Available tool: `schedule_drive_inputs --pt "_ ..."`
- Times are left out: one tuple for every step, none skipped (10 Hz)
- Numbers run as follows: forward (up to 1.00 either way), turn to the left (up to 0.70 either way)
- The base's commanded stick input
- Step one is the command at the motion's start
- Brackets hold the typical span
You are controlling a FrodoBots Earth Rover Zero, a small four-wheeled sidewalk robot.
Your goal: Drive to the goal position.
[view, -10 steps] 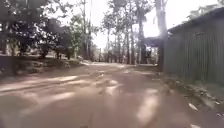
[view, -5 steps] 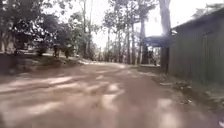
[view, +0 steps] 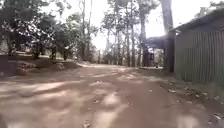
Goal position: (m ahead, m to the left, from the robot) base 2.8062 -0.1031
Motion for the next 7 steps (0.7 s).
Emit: schedule_drive_inputs --pt "1.0 0.0" --pt "1.0 0.0" --pt "1.0 0.0" --pt "1.0 0.0" --pt "1.0 0.0" --pt "1.0 0.0" --pt "1.0 0.0"
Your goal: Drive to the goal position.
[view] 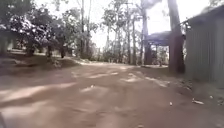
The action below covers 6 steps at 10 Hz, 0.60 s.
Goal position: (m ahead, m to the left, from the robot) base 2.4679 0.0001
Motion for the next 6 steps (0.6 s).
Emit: schedule_drive_inputs --pt "1.0 0.0" --pt "1.0 0.0" --pt "1.0 0.0" --pt "1.0 0.0" --pt "1.0 0.0" --pt "1.0 0.0"
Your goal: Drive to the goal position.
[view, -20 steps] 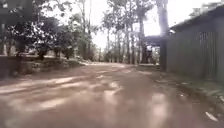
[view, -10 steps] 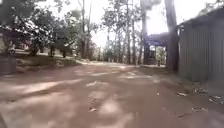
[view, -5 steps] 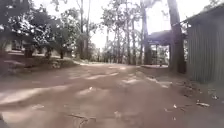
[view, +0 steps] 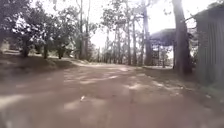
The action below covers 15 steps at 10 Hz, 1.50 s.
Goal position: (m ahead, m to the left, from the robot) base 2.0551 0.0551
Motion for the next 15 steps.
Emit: schedule_drive_inputs --pt "1.0 0.0" --pt "1.0 0.0" --pt "1.0 0.0" --pt "1.0 0.0" --pt "1.0 0.0" --pt "1.0 0.0" --pt "1.0 0.15" --pt "1.0 0.18" --pt "1.0 0.0" --pt "1.0 0.0" --pt "1.0 0.0" --pt "1.0 0.0" --pt "1.0 0.0" --pt "1.0 0.0" --pt "1.0 0.0"
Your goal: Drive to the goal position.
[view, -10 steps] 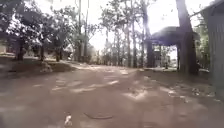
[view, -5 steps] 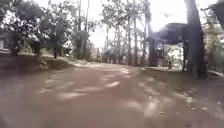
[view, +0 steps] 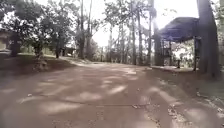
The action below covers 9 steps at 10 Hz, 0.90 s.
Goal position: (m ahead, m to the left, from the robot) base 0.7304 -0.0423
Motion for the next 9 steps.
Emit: schedule_drive_inputs --pt "1.0 0.0" --pt "1.0 0.0" --pt "1.0 0.0" --pt "1.0 0.0" --pt "1.0 0.0" --pt "1.0 0.0" --pt "1.0 0.0" --pt "1.0 0.0" --pt "1.0 0.0"
